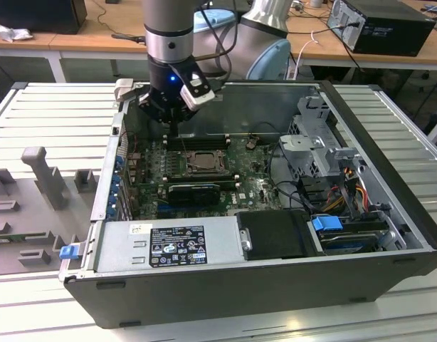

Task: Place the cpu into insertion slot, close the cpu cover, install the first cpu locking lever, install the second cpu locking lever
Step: 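Install the first cpu locking lever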

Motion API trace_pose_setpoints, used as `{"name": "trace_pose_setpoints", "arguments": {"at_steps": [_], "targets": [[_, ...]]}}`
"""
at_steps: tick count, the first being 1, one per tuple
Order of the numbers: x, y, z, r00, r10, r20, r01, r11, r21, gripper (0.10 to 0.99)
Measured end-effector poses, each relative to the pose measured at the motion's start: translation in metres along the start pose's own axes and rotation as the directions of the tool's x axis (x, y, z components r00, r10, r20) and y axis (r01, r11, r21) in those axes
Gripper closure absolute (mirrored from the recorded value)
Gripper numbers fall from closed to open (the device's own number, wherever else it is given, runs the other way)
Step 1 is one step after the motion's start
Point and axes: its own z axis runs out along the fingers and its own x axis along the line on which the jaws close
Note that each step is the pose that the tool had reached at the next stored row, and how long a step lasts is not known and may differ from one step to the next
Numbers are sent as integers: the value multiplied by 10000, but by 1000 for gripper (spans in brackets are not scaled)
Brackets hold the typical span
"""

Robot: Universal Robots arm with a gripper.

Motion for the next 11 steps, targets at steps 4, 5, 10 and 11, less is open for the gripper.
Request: {"name": "trace_pose_setpoints", "arguments": {"at_steps": [4, 5, 10, 11], "targets": [[-21, -2, 1, 10000, -1, -1, 1, 10000, 0, 980], [-27, -2, 1, 10000, -1, -1, 1, 10000, 0, 980], [-51, -4, 4, 10000, -1, 0, 1, 10000, 0, 980], [-57, -5, 4, 10000, 0, 0, 0, 10000, 0, 980]]}}
